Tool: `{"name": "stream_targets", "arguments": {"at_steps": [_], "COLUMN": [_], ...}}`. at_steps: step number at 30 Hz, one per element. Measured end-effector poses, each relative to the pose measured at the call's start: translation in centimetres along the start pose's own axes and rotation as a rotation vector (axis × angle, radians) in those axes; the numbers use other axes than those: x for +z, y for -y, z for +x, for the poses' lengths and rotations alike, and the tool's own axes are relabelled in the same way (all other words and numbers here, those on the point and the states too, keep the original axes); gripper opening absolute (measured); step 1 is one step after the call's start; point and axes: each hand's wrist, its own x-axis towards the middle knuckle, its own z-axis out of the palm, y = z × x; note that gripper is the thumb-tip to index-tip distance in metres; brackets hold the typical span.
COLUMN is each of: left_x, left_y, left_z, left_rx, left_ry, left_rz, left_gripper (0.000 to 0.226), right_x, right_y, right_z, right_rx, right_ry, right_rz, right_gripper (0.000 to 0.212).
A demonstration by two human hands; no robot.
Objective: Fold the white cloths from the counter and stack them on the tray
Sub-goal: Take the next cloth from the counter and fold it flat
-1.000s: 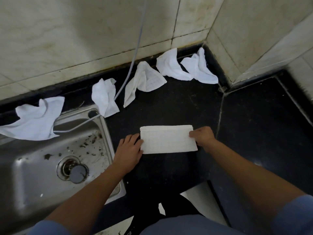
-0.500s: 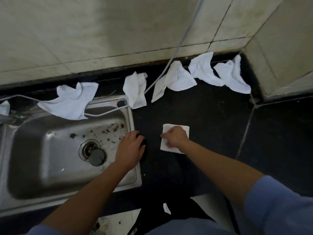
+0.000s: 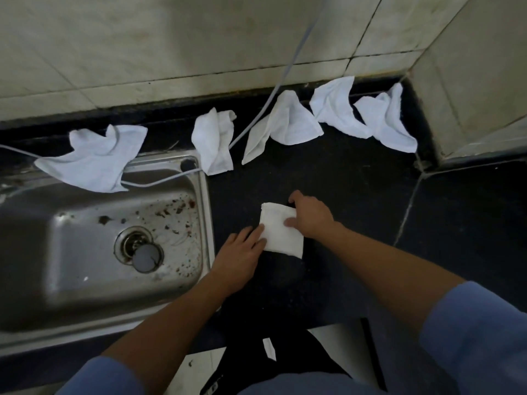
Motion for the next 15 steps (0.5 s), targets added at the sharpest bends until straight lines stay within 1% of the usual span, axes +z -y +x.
{"name": "stream_targets", "arguments": {"at_steps": [4,7,9,11,12,15], "left_x": [-0.6,-1.5,-2.2,-2.9,-3.3,-5.4], "left_y": [-0.5,-1.0,-1.1,-0.7,-0.4,0.8], "left_z": [0.0,-0.7,-1.6,-2.6,-3.1,-3.6], "left_rx": [-0.030,-0.082,-0.126,-0.149,-0.154,-0.194], "left_ry": [0.024,0.036,0.021,0.008,0.007,0.005], "left_rz": [0.013,0.007,-0.006,-0.012,-0.013,-0.028], "left_gripper": [0.045,0.040,0.037,0.034,0.032,0.025], "right_x": [-0.9,-1.0,-1.2,-1.6,-2.0,-3.1], "right_y": [1.2,1.5,1.5,1.4,1.3,0.9], "right_z": [1.2,1.5,1.2,0.4,-0.2,-2.7], "right_rx": [0.080,0.093,0.067,0.011,-0.024,-0.131], "right_ry": [0.148,0.249,0.278,0.251,0.225,0.089], "right_rz": [0.004,0.089,0.156,0.206,0.226,0.243], "right_gripper": [0.047,0.043,0.034,0.017,0.013,0.027]}}
